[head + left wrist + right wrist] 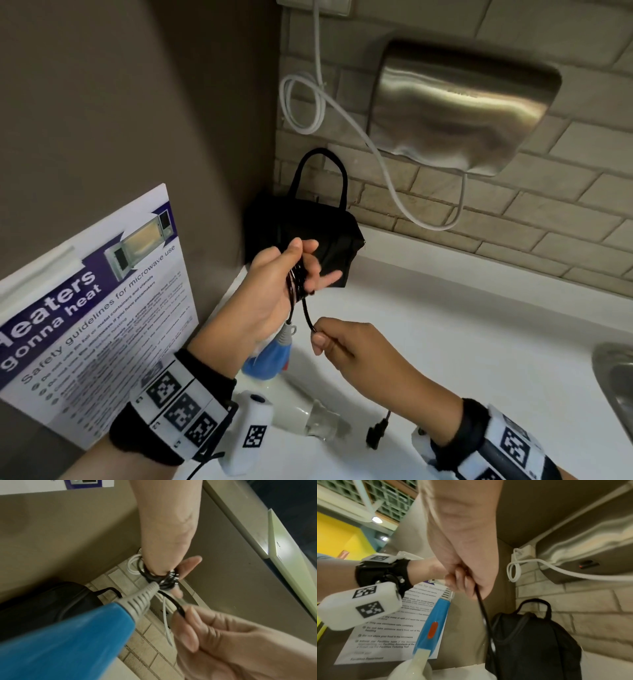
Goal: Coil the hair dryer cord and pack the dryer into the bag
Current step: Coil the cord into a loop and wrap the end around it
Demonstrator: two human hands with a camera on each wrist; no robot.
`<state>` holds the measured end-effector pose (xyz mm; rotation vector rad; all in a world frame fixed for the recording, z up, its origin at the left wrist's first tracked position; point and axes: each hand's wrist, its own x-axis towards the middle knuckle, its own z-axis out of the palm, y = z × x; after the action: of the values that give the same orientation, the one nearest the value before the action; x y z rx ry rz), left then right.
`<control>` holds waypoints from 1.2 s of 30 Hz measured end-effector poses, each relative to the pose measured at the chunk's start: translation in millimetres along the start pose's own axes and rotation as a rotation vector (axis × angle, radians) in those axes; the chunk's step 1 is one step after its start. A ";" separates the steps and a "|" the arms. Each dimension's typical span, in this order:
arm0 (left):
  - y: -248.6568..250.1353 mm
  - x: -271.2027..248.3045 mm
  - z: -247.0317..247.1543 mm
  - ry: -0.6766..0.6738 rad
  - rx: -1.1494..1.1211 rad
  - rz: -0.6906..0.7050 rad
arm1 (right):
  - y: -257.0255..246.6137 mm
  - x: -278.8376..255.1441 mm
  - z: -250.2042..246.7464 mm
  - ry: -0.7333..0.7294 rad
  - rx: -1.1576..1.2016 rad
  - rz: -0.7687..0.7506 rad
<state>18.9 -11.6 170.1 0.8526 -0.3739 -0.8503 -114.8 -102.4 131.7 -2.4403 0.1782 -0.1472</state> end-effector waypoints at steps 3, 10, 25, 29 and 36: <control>7.4 -8.3 -9.1 -0.204 -0.011 -0.103 | 4.5 2.4 -4.5 -0.082 0.202 0.130; 7.1 -8.5 -24.4 -0.588 -0.049 -0.247 | -8.8 21.8 -28.8 -0.109 0.732 0.053; -19.6 -15.5 -11.0 -0.165 0.242 -0.003 | 7.1 65.8 -21.4 0.073 0.439 0.072; -13.2 -14.3 -17.2 -0.142 0.246 -0.048 | 3.8 74.7 -23.7 0.087 0.211 0.040; -6.5 -17.5 -16.9 -0.195 0.220 -0.109 | -7.1 78.0 -41.7 0.153 -0.328 -0.111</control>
<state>14.9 8.2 155.1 1.0030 -0.6044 -1.0093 -43.8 -136.1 172.8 -2.7678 0.1436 -0.3811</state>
